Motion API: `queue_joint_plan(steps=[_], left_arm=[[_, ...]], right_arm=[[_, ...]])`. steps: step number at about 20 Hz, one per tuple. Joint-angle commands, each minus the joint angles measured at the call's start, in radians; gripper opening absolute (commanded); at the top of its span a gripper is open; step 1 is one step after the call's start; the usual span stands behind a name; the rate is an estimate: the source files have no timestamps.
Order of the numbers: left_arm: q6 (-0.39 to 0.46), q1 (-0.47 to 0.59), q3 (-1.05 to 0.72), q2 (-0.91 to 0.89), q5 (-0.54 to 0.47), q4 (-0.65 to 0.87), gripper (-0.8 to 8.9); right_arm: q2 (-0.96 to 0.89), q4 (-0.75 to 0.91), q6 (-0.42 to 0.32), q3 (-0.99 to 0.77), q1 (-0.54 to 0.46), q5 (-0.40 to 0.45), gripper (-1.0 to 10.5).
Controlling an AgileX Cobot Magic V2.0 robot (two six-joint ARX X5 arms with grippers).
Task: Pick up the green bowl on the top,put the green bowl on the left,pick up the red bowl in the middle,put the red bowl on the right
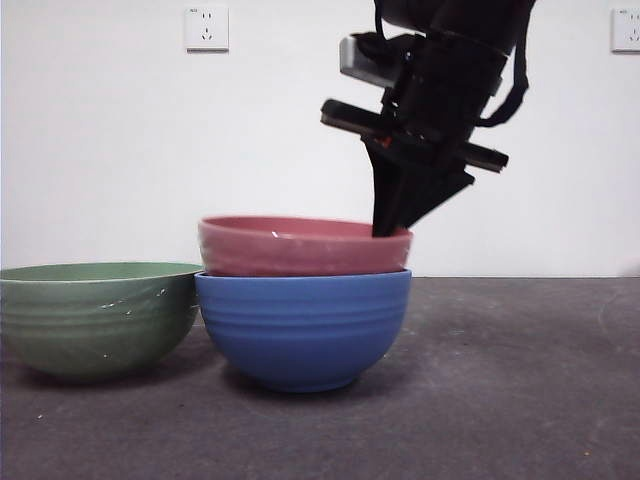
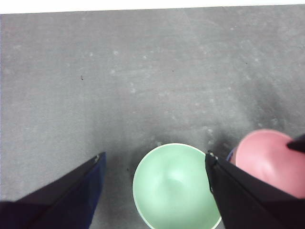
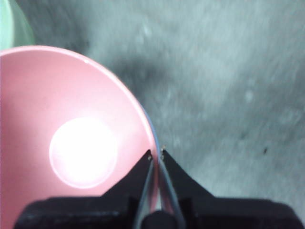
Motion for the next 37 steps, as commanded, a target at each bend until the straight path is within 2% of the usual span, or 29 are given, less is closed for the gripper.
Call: queue_joint_plan(steps=[1,7,9,12,15,18,19,21,23,27,31,32,35,37], left_arm=[[0.002,-0.003,-0.003,-0.003,-0.002,0.001,3.45],[0.002,-0.003,-0.003,-0.002,-0.001,0.012,3.45],[0.002,-0.003,-0.003,-0.002,-0.001,0.018,3.46],[0.002,-0.003,-0.003,-0.002,-0.001,0.023,3.46],[0.002,-0.003,-0.003,-0.002,0.000,0.025,3.45],[0.002,-0.003,-0.003,-0.002,0.000,0.025,3.46],[0.002,-0.003,-0.003,-0.002,0.000,0.025,3.45],[0.002,-0.003,-0.003,-0.002,0.000,0.024,3.45],[0.002,-0.003,-0.003,-0.002,0.000,0.025,3.46],[0.001,-0.003,-0.003,-0.002,0.001,0.024,3.45],[0.001,-0.003,-0.003,-0.002,0.002,0.021,3.46],[0.001,-0.003,-0.003,-0.002,0.002,0.021,3.45],[0.001,-0.003,-0.003,-0.002,0.002,0.022,3.46],[0.002,-0.003,-0.003,-0.002,0.002,0.023,3.46]], right_arm=[[-0.037,0.011,0.008,0.029,0.002,0.001,-0.2],[-0.252,-0.057,0.006,0.031,-0.029,0.015,-0.2],[-0.343,-0.163,-0.014,0.031,-0.058,0.096,-0.2],[-0.443,-0.387,-0.026,0.030,-0.140,0.271,-0.2],[-0.481,-0.524,0.009,-0.010,-0.257,0.283,-0.2],[-0.497,-0.473,0.019,-0.144,-0.325,0.275,-0.2],[-0.496,-0.421,0.019,-0.198,-0.335,0.241,-0.2],[-0.483,-0.269,0.019,-0.301,-0.349,0.119,-0.2],[-0.450,-0.162,0.031,-0.344,-0.353,0.066,-0.2],[-0.343,-0.028,0.036,-0.344,-0.353,0.046,-0.2],[-0.249,0.014,0.038,-0.344,-0.353,0.045,0.1],[-0.233,0.014,0.044,-0.344,-0.353,0.045,0.3],[-0.224,0.022,0.051,-0.344,-0.353,0.046,2.9],[-0.243,0.039,0.052,-0.343,-0.353,0.046,3.0]])
